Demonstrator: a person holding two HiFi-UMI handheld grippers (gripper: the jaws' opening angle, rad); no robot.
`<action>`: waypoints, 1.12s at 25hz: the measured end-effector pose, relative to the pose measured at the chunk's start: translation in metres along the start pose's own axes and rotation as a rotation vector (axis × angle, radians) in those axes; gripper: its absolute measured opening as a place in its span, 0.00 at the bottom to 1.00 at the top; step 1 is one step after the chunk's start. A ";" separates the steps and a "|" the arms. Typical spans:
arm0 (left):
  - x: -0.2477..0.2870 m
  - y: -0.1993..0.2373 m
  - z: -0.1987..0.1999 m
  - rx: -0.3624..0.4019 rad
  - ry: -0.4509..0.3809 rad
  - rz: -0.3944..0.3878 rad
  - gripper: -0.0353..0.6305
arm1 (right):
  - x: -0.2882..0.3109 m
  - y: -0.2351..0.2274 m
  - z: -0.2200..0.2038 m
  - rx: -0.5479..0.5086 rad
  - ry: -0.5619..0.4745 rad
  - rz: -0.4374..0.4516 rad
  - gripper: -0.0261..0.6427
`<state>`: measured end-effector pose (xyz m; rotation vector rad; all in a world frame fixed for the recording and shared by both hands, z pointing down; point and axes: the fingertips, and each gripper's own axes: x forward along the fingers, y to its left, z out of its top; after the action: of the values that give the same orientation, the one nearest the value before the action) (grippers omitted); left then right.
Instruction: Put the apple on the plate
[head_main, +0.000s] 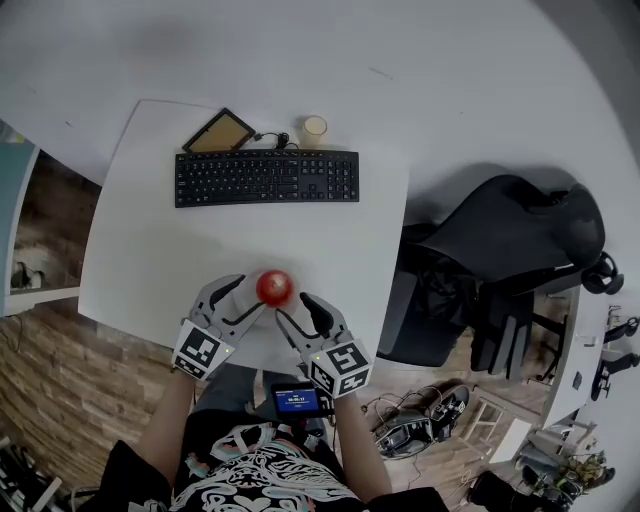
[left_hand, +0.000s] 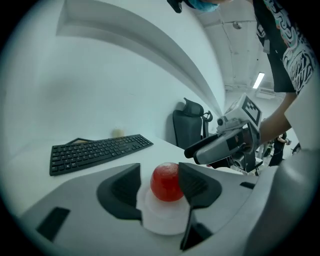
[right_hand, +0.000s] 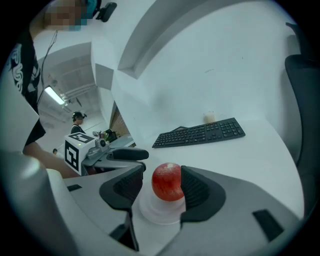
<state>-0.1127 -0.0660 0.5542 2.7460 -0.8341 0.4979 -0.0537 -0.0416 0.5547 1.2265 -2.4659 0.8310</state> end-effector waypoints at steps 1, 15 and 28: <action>-0.004 0.003 0.004 -0.007 -0.027 0.021 0.32 | -0.003 0.001 0.003 -0.022 -0.013 -0.003 0.42; -0.021 0.001 0.022 -0.006 -0.041 0.064 0.08 | -0.019 -0.009 0.020 -0.162 -0.035 -0.170 0.08; -0.049 -0.003 0.082 0.049 -0.132 0.149 0.08 | -0.060 0.007 0.062 -0.202 -0.165 -0.240 0.08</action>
<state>-0.1285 -0.0644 0.4602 2.7994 -1.0782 0.3721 -0.0219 -0.0365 0.4747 1.5266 -2.3898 0.4221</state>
